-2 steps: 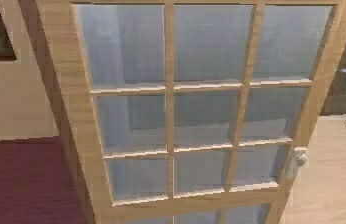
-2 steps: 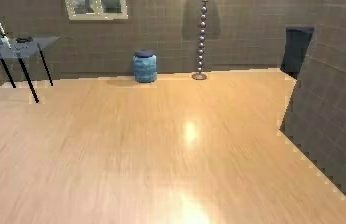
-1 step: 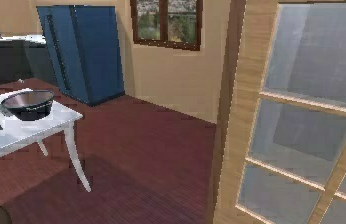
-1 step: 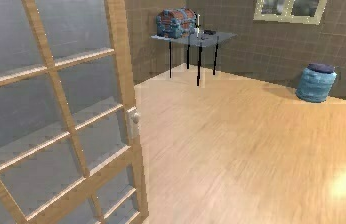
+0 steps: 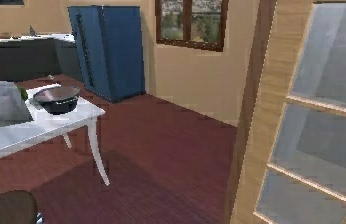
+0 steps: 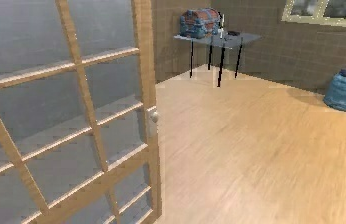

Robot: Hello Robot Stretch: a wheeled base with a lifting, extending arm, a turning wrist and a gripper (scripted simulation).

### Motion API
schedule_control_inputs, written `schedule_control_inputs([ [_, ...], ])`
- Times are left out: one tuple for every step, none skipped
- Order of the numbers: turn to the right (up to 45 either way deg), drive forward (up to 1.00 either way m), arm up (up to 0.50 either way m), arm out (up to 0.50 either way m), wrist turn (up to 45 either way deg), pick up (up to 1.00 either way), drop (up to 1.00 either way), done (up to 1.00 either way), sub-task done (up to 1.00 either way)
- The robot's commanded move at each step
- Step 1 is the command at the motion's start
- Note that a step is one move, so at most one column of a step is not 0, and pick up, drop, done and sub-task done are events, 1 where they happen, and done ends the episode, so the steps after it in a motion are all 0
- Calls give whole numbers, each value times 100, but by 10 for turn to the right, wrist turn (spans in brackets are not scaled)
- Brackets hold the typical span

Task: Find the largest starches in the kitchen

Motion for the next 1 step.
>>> schedule_control_inputs([
  [0,20,0,0,0,0,0,0,0],
])
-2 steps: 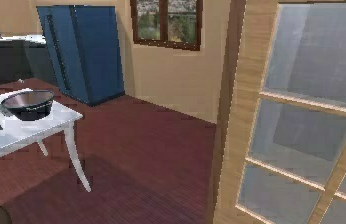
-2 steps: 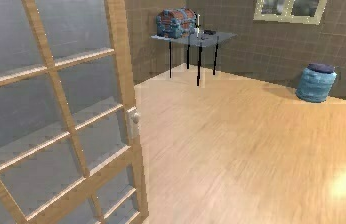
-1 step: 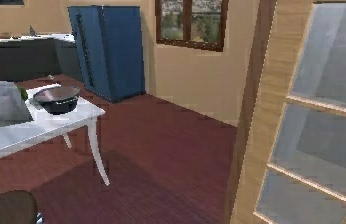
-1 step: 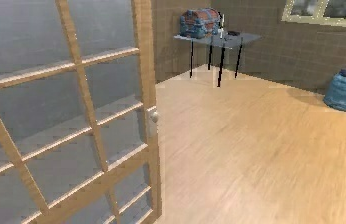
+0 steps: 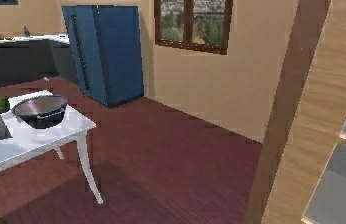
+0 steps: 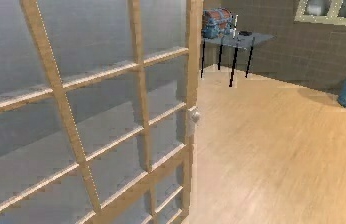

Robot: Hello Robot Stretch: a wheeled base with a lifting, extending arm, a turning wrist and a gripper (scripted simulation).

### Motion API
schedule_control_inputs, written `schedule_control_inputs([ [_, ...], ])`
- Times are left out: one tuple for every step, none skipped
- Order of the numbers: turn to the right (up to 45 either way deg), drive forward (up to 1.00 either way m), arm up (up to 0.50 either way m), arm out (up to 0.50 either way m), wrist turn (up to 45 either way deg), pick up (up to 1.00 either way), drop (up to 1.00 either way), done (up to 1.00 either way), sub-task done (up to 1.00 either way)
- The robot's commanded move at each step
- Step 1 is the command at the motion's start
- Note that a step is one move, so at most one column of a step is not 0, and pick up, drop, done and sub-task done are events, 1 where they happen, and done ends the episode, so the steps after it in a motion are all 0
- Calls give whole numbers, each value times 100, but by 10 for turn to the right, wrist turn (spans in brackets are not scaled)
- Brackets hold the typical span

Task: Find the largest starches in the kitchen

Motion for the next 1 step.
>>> schedule_control_inputs([
  [-450,0,0,0,0,0,0,0,0],
])
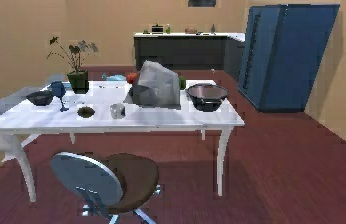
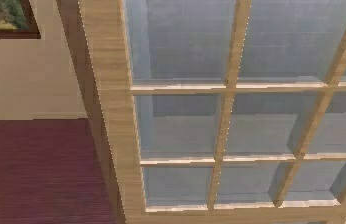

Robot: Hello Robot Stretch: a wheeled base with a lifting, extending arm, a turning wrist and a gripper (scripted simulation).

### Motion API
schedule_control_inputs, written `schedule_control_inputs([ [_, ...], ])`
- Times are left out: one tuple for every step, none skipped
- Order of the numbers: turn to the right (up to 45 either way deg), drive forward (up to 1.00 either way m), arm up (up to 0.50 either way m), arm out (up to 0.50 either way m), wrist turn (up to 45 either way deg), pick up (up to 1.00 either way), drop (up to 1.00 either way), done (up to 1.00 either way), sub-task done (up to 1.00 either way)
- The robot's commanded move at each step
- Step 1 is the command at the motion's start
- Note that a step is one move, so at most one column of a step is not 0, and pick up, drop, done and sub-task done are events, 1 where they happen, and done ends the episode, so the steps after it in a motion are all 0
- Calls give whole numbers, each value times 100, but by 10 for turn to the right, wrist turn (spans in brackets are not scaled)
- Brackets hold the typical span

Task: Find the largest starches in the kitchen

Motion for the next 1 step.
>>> schedule_control_inputs([
  [0,15,0,0,0,0,0,0,0],
])
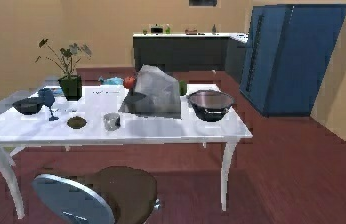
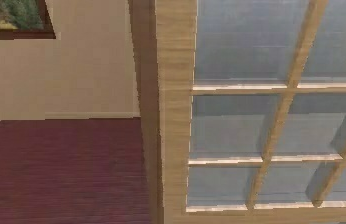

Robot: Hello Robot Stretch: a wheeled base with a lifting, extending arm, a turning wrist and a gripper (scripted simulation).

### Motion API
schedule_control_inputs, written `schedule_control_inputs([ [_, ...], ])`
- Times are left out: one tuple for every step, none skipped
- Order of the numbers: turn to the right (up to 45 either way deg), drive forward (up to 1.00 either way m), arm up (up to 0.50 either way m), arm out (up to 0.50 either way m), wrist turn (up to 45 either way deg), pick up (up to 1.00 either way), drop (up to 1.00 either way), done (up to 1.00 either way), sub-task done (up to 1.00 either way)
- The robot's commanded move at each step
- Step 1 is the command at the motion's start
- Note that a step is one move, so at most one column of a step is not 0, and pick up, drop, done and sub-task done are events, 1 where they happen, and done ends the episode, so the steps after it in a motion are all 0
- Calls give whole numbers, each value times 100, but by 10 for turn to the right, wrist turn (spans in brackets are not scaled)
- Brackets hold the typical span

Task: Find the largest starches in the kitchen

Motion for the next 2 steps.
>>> schedule_control_inputs([
  [-330,0,0,0,0,0,0,0,0],
  [0,35,0,0,0,0,0,0,0],
])
